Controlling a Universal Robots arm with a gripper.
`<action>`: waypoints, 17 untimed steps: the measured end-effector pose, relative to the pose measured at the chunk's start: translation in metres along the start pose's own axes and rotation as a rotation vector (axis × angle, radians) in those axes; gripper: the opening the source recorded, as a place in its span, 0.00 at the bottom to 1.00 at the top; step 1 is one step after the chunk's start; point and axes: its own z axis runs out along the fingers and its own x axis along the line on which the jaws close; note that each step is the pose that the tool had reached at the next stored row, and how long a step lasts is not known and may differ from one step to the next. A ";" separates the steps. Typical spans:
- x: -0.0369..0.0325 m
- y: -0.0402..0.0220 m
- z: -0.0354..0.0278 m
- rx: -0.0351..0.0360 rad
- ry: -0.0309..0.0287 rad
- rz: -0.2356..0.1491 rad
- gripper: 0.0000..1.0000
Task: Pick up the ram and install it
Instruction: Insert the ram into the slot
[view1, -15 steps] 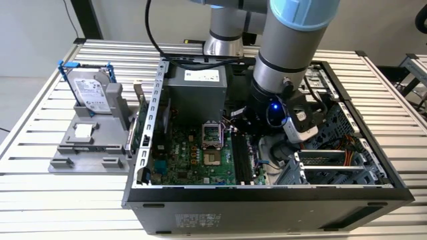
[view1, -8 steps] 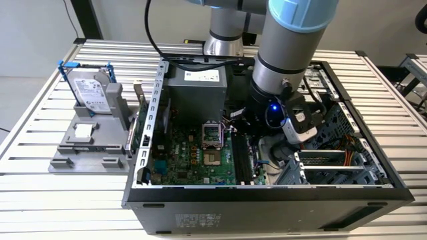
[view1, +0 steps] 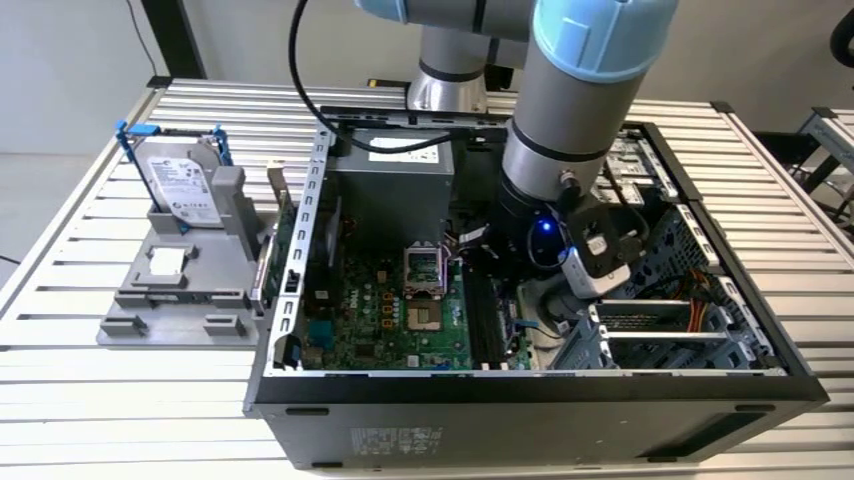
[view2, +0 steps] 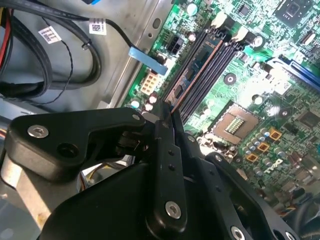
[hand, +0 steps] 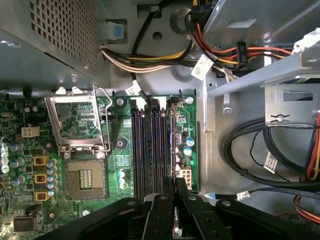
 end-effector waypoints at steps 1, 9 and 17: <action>0.0004 -0.0002 0.0015 0.0004 0.0000 0.000 0.00; 0.0015 -0.0007 0.0117 0.0013 -0.0001 0.000 0.00; 0.0016 -0.0019 0.0148 0.0011 -0.0002 0.002 0.00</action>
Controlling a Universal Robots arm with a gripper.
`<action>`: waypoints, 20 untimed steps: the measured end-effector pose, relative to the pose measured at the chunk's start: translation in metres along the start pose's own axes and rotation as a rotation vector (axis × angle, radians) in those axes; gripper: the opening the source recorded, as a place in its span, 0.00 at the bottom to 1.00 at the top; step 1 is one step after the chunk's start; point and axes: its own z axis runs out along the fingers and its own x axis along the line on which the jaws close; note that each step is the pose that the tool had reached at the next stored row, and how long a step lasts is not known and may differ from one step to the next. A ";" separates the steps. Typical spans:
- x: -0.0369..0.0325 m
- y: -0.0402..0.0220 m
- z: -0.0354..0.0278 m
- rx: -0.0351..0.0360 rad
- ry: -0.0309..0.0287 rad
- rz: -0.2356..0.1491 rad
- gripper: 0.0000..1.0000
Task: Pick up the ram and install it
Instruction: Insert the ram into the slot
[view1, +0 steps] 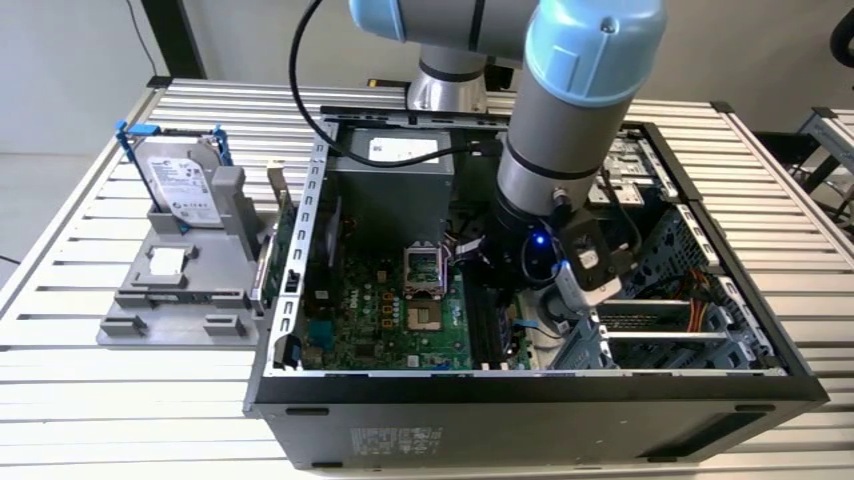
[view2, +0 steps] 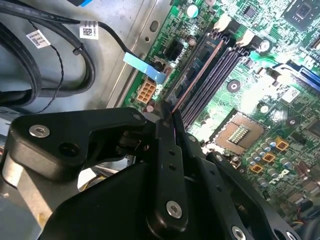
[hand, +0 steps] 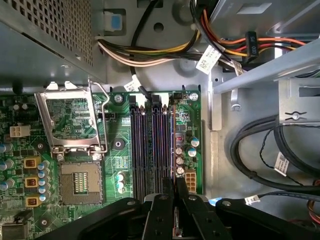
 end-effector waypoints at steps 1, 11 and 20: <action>0.0000 -0.0001 0.0001 -0.0001 0.0000 0.001 0.00; 0.0004 -0.0008 0.0017 0.0002 -0.0004 0.014 0.00; 0.0004 -0.0024 0.0037 0.0031 -0.0006 0.014 0.00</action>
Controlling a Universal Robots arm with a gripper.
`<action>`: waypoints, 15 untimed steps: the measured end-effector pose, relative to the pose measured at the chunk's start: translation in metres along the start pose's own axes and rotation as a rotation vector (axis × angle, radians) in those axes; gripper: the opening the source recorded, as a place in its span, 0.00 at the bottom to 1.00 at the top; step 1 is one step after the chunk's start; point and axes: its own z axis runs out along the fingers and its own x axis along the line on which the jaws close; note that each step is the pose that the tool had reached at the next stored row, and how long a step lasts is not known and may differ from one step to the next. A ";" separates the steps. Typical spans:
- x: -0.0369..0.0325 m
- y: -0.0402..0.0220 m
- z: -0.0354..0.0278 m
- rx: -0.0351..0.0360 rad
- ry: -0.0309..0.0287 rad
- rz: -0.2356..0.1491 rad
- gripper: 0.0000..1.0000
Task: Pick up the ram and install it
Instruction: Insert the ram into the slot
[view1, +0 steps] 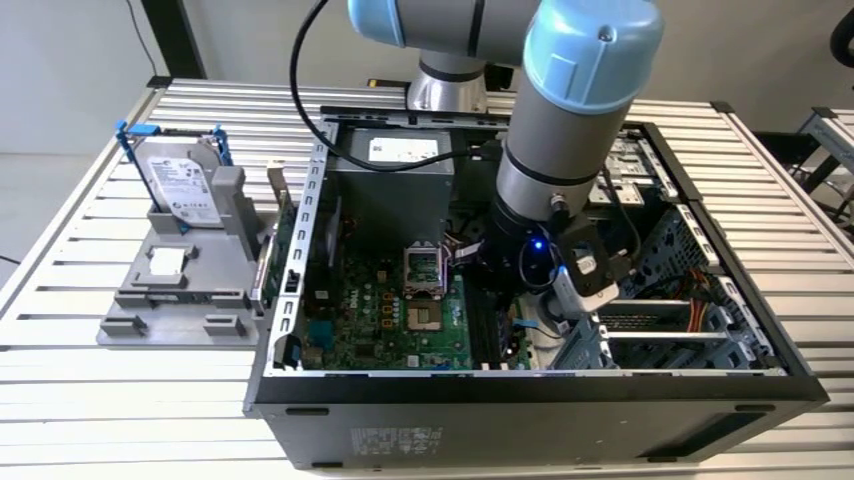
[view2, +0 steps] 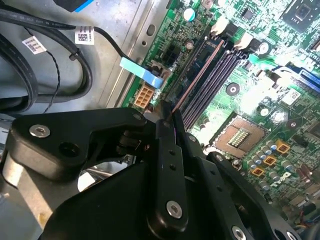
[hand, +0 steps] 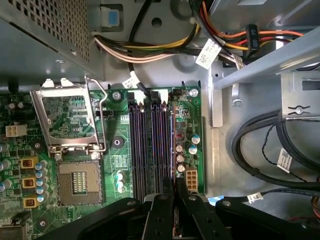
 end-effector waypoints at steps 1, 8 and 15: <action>0.0000 0.0000 0.0001 0.0000 0.0000 0.000 0.00; 0.0001 0.0001 0.0003 -0.0013 0.0004 -0.010 0.00; 0.0000 0.0001 -0.0052 -0.0016 0.0006 -0.010 0.00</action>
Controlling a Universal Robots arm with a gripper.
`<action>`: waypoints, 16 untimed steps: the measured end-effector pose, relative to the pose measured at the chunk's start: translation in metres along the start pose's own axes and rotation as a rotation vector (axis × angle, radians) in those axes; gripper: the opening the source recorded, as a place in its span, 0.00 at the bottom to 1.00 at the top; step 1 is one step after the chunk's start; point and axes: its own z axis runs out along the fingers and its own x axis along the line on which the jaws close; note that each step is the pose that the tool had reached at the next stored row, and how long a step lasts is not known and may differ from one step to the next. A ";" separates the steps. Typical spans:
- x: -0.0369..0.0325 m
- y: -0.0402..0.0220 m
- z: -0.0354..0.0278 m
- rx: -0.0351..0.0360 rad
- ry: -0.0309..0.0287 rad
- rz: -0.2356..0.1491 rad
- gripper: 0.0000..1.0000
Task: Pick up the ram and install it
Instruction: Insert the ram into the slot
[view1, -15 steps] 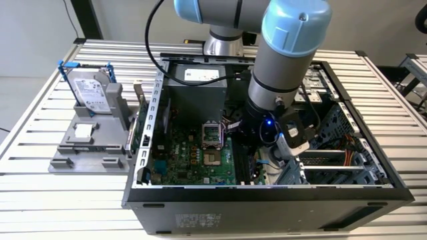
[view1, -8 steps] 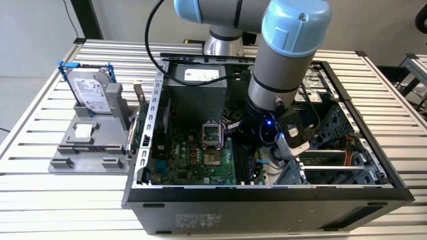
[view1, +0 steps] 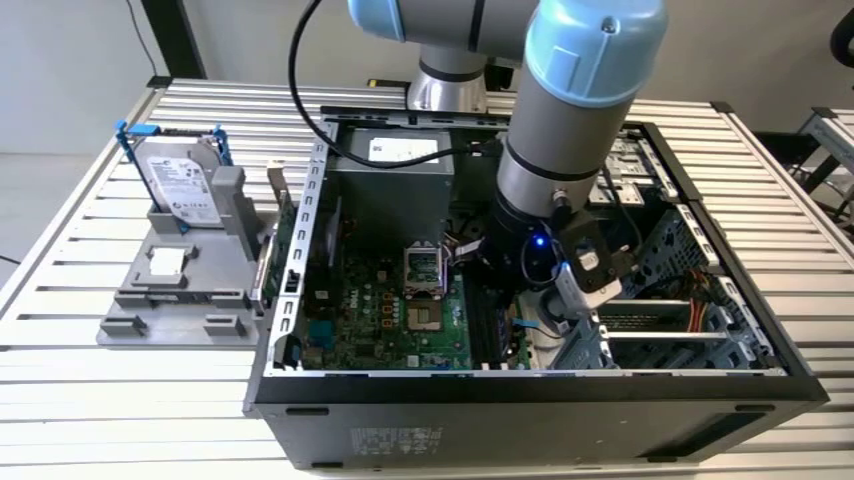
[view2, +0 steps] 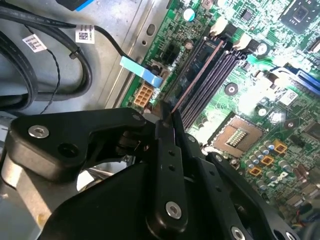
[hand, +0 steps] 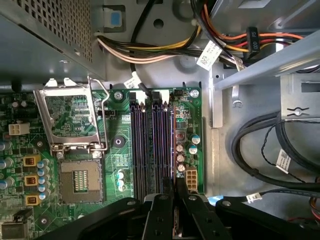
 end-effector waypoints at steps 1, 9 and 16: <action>0.0000 0.0000 -0.0004 0.0000 0.0000 -0.001 0.00; 0.0034 0.0000 -0.0004 0.0005 0.0006 -0.033 0.00; 0.0035 0.0000 0.0036 0.0034 0.0004 -0.033 0.00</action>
